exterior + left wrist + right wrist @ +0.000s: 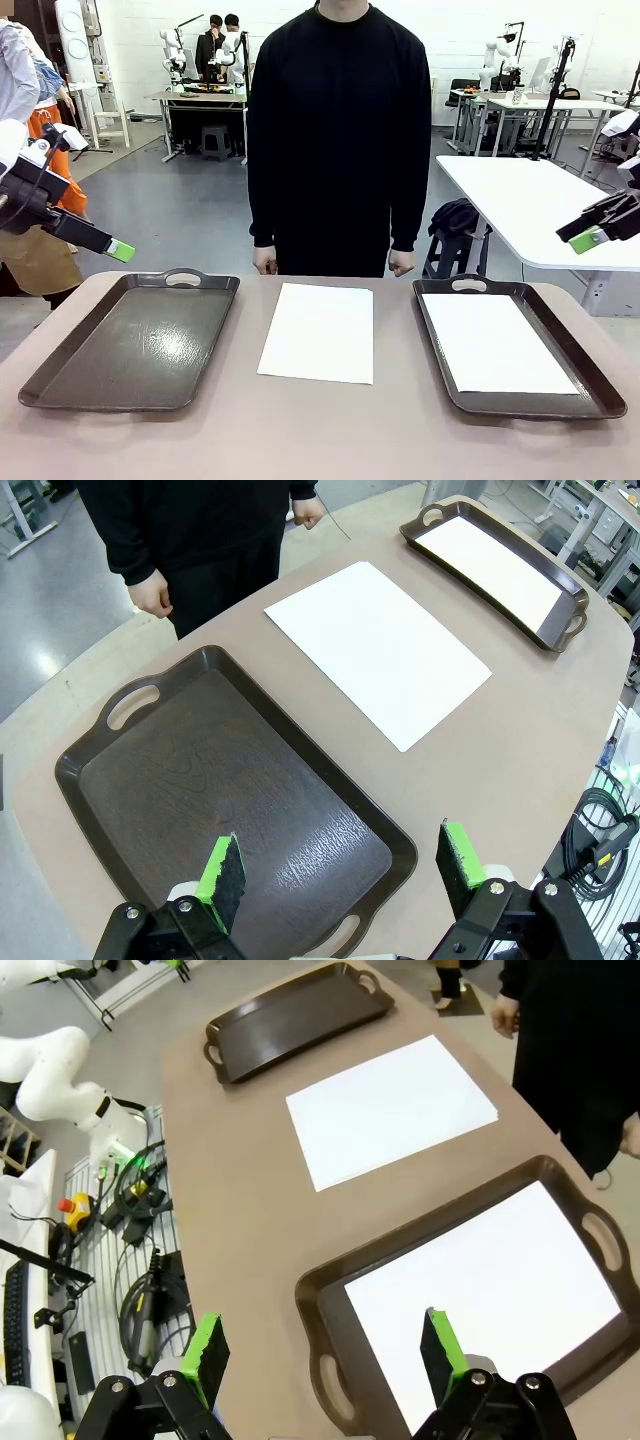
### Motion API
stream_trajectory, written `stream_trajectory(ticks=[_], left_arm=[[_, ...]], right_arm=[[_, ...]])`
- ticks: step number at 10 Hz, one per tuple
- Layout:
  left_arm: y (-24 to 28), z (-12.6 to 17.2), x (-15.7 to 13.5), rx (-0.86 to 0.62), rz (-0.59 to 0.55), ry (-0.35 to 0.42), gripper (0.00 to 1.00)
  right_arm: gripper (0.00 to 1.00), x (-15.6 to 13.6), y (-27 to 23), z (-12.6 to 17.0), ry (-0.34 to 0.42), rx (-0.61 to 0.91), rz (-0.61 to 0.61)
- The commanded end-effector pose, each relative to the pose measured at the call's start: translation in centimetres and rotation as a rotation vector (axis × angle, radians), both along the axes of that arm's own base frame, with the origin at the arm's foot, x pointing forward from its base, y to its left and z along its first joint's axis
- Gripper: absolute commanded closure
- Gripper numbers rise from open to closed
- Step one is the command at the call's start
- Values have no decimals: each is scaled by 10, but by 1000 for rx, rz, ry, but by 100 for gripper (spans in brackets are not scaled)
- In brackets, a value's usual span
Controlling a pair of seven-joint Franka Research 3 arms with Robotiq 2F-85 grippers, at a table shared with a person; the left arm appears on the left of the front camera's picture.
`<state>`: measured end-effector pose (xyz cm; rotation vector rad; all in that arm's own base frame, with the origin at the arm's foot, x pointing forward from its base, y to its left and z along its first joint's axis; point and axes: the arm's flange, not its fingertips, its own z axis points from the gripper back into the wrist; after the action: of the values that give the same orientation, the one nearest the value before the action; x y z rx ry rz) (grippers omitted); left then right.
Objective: Sort the A4 documents.
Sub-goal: Receive the A4 Paper.
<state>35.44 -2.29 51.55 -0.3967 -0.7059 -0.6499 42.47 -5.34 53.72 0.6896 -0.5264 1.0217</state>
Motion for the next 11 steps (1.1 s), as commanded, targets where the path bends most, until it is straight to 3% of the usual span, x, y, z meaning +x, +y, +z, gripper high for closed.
stream_trajectory(ticks=[1,11], left_arm=[[3,-2,1,-11,-12,-4,0],[3,-2,1,-11,-12,-4,0]], right_arm=[[0,0,2,-1,1,-2,3],[0,0,2,-1,1,-2,3]])
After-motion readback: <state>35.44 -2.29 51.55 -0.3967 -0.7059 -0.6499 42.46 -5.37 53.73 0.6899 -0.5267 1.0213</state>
